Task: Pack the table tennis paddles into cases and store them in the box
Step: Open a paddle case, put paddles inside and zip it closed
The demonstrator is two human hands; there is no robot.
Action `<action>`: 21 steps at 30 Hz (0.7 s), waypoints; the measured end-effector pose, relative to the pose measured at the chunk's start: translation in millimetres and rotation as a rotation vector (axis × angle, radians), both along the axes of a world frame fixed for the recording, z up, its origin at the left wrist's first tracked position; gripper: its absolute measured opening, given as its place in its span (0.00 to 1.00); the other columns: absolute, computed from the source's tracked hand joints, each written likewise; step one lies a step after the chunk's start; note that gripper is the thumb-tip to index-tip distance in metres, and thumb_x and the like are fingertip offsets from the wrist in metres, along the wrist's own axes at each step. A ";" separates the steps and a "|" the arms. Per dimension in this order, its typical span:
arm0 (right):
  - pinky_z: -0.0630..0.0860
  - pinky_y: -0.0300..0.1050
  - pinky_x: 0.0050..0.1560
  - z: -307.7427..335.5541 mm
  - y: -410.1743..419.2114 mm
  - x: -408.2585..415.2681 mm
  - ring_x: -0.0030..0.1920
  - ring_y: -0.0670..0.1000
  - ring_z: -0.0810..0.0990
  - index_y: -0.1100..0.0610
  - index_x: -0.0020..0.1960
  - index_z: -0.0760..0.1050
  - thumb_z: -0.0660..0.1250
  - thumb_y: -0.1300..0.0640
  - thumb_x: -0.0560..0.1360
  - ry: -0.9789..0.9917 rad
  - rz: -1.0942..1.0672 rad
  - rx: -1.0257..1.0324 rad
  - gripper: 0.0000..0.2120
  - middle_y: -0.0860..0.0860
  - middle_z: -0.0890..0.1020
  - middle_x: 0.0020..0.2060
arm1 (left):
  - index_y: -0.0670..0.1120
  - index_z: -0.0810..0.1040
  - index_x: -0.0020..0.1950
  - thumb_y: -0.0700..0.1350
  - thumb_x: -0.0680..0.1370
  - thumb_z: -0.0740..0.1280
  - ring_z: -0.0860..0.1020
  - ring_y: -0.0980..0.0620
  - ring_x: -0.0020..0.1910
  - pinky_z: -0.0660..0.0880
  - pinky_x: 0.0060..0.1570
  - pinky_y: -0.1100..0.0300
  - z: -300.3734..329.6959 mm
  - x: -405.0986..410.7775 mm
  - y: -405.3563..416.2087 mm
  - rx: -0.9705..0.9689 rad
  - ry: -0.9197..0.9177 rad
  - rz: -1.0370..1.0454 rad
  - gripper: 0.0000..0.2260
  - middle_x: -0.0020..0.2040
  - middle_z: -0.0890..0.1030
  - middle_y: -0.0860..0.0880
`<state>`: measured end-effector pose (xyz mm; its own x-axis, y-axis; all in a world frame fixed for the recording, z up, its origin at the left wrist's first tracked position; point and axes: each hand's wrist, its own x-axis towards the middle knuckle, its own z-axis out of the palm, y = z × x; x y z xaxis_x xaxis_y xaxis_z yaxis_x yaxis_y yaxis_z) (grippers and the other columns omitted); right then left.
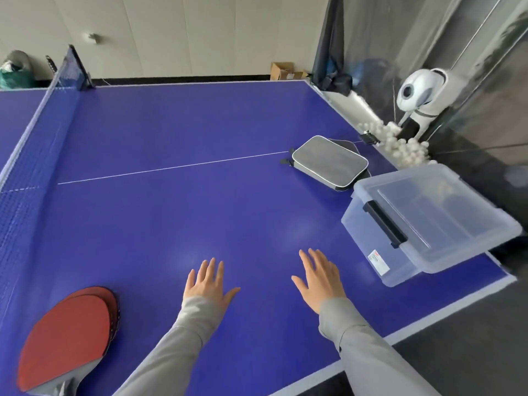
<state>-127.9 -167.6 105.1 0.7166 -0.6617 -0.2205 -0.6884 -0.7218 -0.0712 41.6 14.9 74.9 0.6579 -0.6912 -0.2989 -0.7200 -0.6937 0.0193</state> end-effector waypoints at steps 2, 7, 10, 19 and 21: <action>0.54 0.53 0.74 9.2 -21.0 -14.5 0.77 0.53 0.49 0.51 0.77 0.48 0.51 0.41 0.80 -0.031 -0.013 -0.021 0.30 0.51 0.53 0.77 | 0.49 0.43 0.78 0.66 0.78 0.45 0.44 0.52 0.77 0.43 0.74 0.52 12.3 -8.2 -23.3 0.003 -0.019 -0.014 0.34 0.79 0.45 0.51; 0.52 0.53 0.75 35.6 -80.0 -63.2 0.77 0.52 0.49 0.51 0.77 0.47 0.51 0.42 0.80 -0.108 -0.022 -0.057 0.30 0.51 0.52 0.77 | 0.48 0.43 0.78 0.65 0.79 0.45 0.44 0.52 0.77 0.44 0.75 0.52 45.6 -47.8 -92.6 -0.057 -0.057 -0.011 0.33 0.78 0.46 0.51; 0.55 0.51 0.74 53.0 -122.4 -104.8 0.76 0.51 0.52 0.51 0.77 0.49 0.51 0.42 0.80 -0.138 -0.012 -0.129 0.29 0.51 0.56 0.75 | 0.48 0.43 0.78 0.65 0.79 0.45 0.44 0.53 0.77 0.45 0.75 0.53 64.7 -83.4 -138.8 -0.103 -0.057 0.010 0.33 0.79 0.46 0.51; 0.61 0.48 0.68 82.3 -242.0 -216.0 0.73 0.52 0.58 0.52 0.76 0.52 0.52 0.41 0.79 -0.098 -0.039 -0.220 0.28 0.51 0.63 0.72 | 0.48 0.46 0.78 0.65 0.78 0.47 0.46 0.53 0.77 0.47 0.75 0.53 103.5 -171.7 -247.2 -0.241 -0.060 0.052 0.33 0.78 0.50 0.51; 0.61 0.49 0.69 82.5 -259.5 -222.8 0.73 0.52 0.58 0.52 0.76 0.52 0.51 0.41 0.79 -0.087 -0.042 -0.206 0.28 0.51 0.62 0.72 | 0.48 0.46 0.78 0.65 0.78 0.46 0.46 0.52 0.77 0.47 0.75 0.53 106.8 -182.6 -264.0 -0.241 -0.059 0.053 0.33 0.78 0.50 0.51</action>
<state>-350.7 -427.1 187.5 0.6979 -0.7160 -0.0157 -0.7158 -0.6981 0.0145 -141.0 -249.0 181.7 0.7067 -0.7018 -0.0895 -0.6874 -0.7111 0.1479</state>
